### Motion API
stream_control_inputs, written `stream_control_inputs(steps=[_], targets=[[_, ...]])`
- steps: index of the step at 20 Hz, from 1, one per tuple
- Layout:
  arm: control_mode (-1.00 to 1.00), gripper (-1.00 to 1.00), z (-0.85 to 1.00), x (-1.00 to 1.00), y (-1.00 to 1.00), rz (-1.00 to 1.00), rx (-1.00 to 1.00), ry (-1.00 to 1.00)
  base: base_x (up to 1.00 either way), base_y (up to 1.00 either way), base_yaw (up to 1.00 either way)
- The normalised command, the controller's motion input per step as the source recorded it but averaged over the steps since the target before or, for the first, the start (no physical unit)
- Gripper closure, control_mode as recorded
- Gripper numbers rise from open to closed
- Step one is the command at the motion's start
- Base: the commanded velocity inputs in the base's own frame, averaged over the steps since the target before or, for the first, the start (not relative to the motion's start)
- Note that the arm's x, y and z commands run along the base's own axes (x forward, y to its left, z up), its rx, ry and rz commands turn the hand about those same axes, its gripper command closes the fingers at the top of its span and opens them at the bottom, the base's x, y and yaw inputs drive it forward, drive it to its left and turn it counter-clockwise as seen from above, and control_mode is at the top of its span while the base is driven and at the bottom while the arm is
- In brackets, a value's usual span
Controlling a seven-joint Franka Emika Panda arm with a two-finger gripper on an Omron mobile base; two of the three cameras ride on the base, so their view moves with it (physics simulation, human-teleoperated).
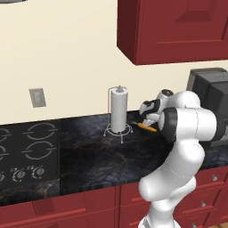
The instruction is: Place the two vegetables and bowl onto the tray for setting up a vegetable dip station.
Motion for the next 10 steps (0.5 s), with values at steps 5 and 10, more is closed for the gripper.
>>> stream_control_inputs(steps=[5, 10], targets=[[-1.0, -1.0, -0.23, 0.16, 0.0, 0.03, 0.0, 0.01, 0.0, 0.0, 0.0], [-1.0, -1.0, -0.22, 0.2, 0.01, 0.02, 0.0, 0.02, 0.0, 0.0, 0.0]])
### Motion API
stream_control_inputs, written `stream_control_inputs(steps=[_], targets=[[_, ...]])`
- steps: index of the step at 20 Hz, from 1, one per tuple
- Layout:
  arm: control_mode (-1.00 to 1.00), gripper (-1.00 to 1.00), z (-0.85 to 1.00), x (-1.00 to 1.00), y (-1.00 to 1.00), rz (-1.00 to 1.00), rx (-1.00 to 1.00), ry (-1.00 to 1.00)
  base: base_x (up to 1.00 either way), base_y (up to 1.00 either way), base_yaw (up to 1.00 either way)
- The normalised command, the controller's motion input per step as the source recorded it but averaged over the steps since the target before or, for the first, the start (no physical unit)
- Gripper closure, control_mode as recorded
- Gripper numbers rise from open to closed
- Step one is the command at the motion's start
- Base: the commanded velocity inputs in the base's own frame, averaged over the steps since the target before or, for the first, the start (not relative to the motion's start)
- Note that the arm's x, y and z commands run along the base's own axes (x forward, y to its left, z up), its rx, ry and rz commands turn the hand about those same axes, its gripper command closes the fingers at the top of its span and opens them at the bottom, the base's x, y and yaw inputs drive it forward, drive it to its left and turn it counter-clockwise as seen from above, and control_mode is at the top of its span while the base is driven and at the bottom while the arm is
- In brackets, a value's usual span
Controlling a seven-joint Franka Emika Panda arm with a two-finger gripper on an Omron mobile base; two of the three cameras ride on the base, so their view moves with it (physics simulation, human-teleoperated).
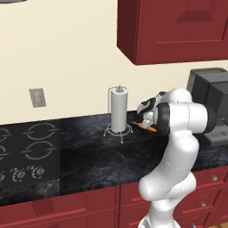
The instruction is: Place the two vegetables and bowl onto the tray for setting up a vegetable dip station.
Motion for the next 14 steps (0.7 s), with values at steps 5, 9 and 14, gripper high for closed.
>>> stream_control_inputs(steps=[5, 9, 14], targets=[[-1.0, -1.0, -0.17, 0.23, 0.0, 0.02, 0.0, 0.01, 0.0, 0.0, 0.0], [-1.0, -1.0, -0.19, 0.19, 0.08, 0.01, 0.0, 0.03, 0.0, 0.0, 0.0], [-1.0, -1.0, -0.18, 0.13, 0.05, 0.01, 0.0, 0.05, 0.0, 0.0, 0.0]])
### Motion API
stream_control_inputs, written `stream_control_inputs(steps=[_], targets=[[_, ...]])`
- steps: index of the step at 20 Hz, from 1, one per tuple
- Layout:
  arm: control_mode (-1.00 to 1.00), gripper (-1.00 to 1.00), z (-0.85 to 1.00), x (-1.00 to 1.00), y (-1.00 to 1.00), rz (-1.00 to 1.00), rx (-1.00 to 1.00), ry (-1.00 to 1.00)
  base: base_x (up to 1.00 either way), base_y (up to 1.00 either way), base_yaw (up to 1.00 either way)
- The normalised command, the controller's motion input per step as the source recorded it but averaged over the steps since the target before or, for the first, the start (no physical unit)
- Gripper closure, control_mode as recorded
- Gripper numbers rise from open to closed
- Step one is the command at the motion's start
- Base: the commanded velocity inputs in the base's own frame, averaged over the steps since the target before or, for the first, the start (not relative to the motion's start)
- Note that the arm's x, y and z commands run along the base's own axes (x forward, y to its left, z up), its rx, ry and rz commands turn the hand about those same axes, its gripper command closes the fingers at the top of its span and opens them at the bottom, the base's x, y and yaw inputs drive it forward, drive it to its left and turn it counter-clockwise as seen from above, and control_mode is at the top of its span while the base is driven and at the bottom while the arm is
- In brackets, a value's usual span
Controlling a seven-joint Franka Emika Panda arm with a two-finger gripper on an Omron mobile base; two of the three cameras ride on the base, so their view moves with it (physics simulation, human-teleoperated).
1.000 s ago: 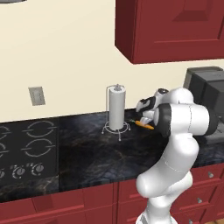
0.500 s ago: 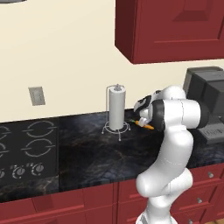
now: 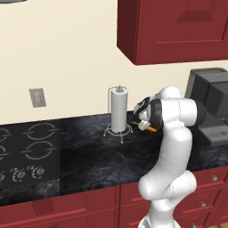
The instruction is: Place the two vegetables and bowl onto the tray for setting up a vegetable dip station.
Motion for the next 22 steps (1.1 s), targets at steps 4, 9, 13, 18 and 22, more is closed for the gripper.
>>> stream_control_inputs(steps=[4, 9, 13, 18, 22], targets=[[-1.0, -1.0, -0.19, 0.11, 0.0, 0.01, 0.0, 0.05, 0.0, 0.0, 0.0], [-1.0, -1.0, -0.2, 0.15, 0.01, 0.01, 0.0, 0.04, 0.0, 0.0, 0.0], [-1.0, 1.0, -0.22, 0.11, 0.01, 0.01, 0.0, 0.03, 0.0, 0.0, 0.0], [-1.0, 1.0, -0.05, 0.02, 0.0, 0.01, 0.0, 0.0, 0.0, 0.0, 0.0], [-1.0, 1.0, 0.0, 0.0, 0.0, 0.0, 0.0, 0.0, 0.0, 0.0, 0.0]])
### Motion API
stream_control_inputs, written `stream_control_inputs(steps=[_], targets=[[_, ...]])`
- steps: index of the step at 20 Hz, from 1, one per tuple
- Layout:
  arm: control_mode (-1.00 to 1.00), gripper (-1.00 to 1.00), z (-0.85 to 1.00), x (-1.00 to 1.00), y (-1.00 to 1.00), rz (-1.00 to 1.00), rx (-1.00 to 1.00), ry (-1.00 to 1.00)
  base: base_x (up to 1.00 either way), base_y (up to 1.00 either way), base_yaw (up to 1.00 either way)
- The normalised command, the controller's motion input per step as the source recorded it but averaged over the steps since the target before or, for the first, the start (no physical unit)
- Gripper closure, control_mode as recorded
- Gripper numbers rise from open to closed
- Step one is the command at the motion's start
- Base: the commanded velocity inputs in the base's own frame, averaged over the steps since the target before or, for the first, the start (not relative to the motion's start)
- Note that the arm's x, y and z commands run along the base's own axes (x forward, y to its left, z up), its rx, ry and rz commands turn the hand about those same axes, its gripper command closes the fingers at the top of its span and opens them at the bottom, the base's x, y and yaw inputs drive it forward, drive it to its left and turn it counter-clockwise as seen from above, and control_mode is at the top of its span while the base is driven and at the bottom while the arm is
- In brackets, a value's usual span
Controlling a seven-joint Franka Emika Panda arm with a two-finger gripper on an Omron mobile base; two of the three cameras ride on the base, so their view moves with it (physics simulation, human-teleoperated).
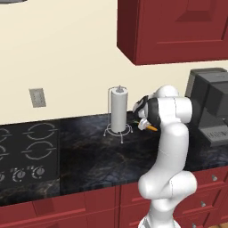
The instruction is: Place the two vegetables and bowl onto the tray for setting up a vegetable dip station.
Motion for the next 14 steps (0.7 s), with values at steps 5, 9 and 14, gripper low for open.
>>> stream_control_inputs(steps=[5, 9, 14], targets=[[-1.0, 1.0, 0.0, -0.08, 0.0, 0.0, 0.0, -0.03, 0.0, 0.0, 0.0], [-1.0, 1.0, 0.07, -0.16, 0.0, -0.02, 0.0, -0.07, 0.0, 0.0, 0.0], [-1.0, 1.0, 0.23, -0.24, -0.06, -0.03, 0.0, -0.05, 0.0, 0.0, 0.0]])
